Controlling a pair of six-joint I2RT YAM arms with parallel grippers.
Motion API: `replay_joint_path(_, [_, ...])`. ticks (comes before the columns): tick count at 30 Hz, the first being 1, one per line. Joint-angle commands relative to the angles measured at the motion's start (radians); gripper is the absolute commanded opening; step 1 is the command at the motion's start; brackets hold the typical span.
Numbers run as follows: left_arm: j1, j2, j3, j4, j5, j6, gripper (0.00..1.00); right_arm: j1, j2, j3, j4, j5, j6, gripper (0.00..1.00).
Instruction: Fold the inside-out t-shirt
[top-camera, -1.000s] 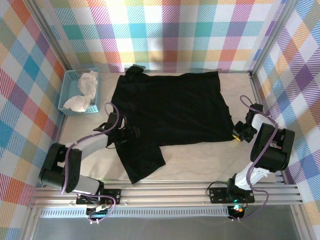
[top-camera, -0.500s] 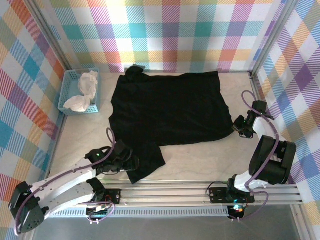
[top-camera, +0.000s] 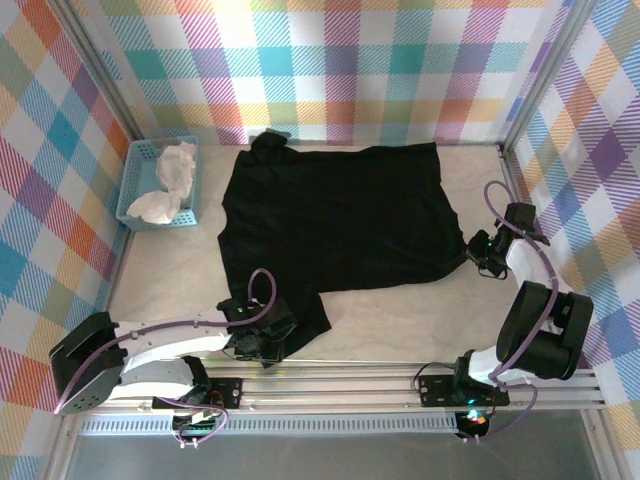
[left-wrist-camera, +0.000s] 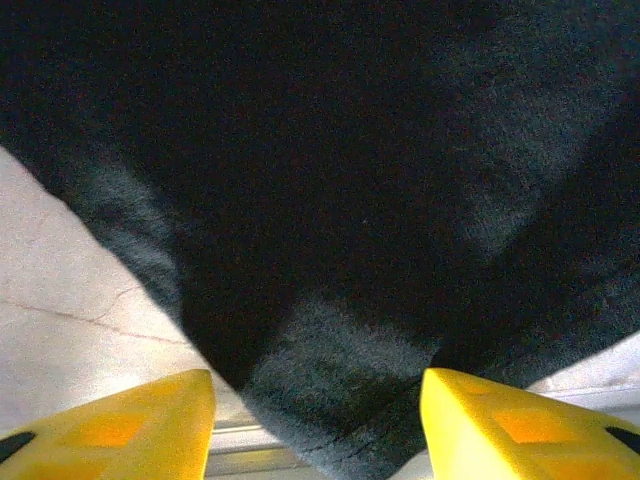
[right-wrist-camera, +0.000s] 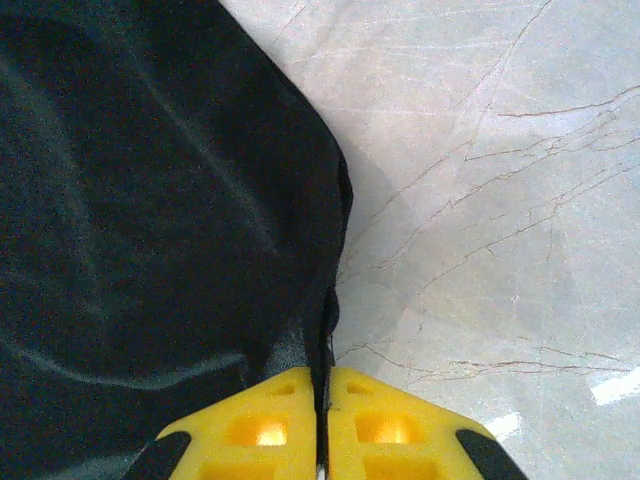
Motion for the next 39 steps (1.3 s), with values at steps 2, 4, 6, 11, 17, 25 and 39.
replay_joint_path(2, [-0.013, 0.052, 0.005, 0.07, 0.048, 0.023, 0.46, 0.004, -0.018, -0.007, 0.013, -0.011, -0.02, 0.08])
replay_joint_path(4, [-0.015, 0.066, 0.002, 0.07, 0.046, 0.023, 0.4, 0.006, -0.016, -0.006, 0.014, -0.01, -0.02, 0.08])
replay_joint_path(6, [-0.016, 0.066, 0.001, 0.055, 0.033, 0.025, 0.33, 0.005, -0.014, -0.007, 0.014, -0.006, -0.021, 0.08])
replay_joint_path(11, [-0.016, 0.024, 0.017, -0.008, -0.017, 0.023, 0.17, 0.006, -0.009, -0.01, 0.014, -0.001, -0.021, 0.08])
replay_joint_path(17, [-0.012, -0.164, 0.057, -0.15, -0.108, -0.016, 0.0, 0.004, -0.04, -0.044, -0.003, 0.037, -0.023, 0.08])
replay_joint_path(25, [0.122, -0.486, 0.264, -0.408, -0.166, 0.019, 0.0, 0.003, -0.166, -0.11, -0.052, 0.123, -0.015, 0.08])
replay_joint_path(39, [0.296, -0.45, 0.456, -0.539, -0.089, 0.184, 0.0, -0.001, -0.279, -0.173, -0.081, 0.142, -0.009, 0.09])
